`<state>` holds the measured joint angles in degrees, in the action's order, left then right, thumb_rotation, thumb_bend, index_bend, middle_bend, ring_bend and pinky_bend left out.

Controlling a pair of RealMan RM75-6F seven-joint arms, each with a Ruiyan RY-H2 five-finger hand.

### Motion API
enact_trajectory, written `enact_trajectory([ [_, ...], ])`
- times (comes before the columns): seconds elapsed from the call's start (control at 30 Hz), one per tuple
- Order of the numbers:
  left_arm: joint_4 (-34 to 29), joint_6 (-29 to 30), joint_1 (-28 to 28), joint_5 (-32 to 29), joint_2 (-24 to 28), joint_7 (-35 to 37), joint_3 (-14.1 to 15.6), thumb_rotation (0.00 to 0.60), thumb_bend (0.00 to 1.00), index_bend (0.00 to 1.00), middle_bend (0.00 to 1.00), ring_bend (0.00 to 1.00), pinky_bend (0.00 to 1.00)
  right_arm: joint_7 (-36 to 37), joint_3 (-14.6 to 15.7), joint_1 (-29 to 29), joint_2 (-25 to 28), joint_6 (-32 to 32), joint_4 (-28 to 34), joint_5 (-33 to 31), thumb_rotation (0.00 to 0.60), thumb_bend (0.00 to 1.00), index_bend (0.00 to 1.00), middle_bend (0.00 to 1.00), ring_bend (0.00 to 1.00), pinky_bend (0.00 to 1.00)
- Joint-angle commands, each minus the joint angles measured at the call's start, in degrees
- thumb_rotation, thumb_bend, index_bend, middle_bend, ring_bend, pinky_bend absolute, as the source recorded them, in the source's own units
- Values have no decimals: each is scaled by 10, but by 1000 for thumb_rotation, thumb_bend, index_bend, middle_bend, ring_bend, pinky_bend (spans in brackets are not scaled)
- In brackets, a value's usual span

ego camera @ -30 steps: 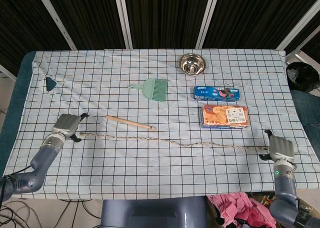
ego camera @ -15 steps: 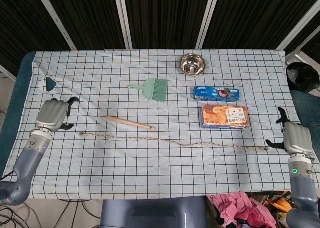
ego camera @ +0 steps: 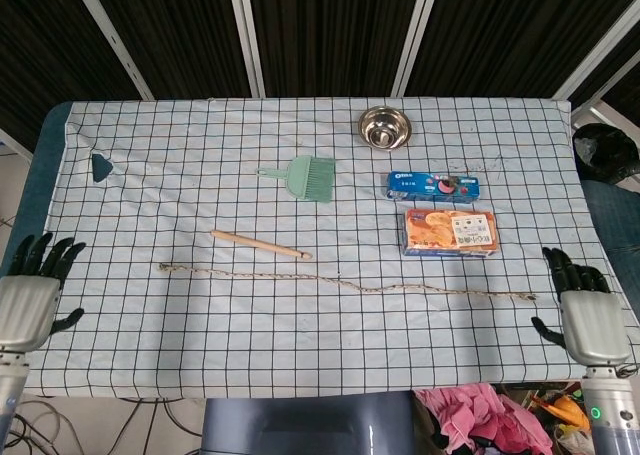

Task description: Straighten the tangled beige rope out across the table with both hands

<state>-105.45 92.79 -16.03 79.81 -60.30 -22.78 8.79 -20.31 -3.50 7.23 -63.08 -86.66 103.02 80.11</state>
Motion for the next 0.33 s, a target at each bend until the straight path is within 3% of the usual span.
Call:
enact_trajectory([
  [0.03,33,25,42,37,-9,46,33,600,59,138,111,2,0,-11,24,-19,-21,-20,-7,31,600,115,0,81,190,175],
  [0.17,57,38,69,52,-12,89,43,600,59,115,79,0,0,-14,41,-32,-38,-32,-20,57,600,115,0,81,190,175],
  [0.33,68,63,91,85,-12,104,42,600,59,100,69,0,0,-4,40,-39,-41,-40,-31,63,600,114,0,87,205,175],
])
